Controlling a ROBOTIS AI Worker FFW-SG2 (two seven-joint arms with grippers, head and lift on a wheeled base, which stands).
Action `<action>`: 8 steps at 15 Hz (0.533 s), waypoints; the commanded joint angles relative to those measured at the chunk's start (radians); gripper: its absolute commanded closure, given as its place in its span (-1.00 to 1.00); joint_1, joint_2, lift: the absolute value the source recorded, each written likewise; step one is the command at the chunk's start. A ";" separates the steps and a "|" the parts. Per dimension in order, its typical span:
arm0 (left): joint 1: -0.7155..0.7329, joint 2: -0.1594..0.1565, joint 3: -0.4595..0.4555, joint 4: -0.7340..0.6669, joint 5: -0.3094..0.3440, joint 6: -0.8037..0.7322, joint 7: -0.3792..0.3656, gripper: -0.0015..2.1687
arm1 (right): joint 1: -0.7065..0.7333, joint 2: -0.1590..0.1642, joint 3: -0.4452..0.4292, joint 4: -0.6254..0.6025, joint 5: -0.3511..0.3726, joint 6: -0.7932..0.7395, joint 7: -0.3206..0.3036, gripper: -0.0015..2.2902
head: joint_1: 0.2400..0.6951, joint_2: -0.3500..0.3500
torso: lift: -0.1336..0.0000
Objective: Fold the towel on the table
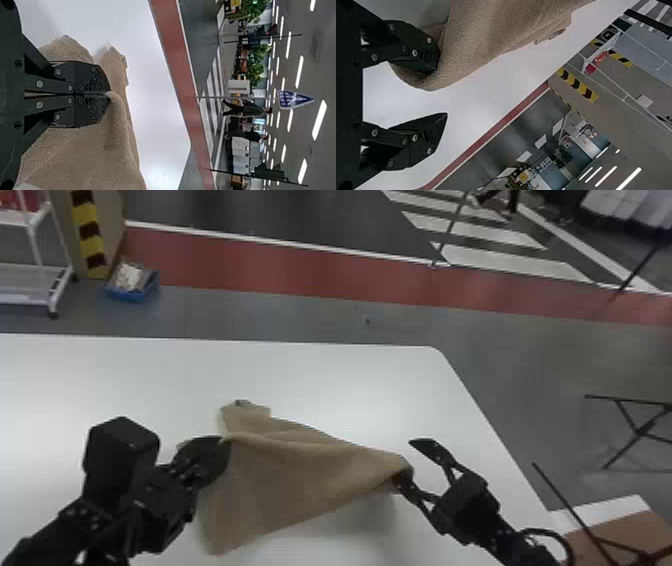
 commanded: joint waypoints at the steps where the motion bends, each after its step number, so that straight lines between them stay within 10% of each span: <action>1: 0.008 -0.003 -0.008 -0.012 0.004 0.006 0.037 -1.00 | 0.010 0.002 -0.013 0.004 -0.073 0.004 -0.002 -0.98 | 1.00 -1.00 | -0.87; 8: 0.130 -0.003 0.006 -0.067 0.020 0.039 0.034 -0.97 | 0.021 0.002 -0.076 0.002 -0.235 0.007 -0.003 -0.97 | 1.00 -1.00 | -0.87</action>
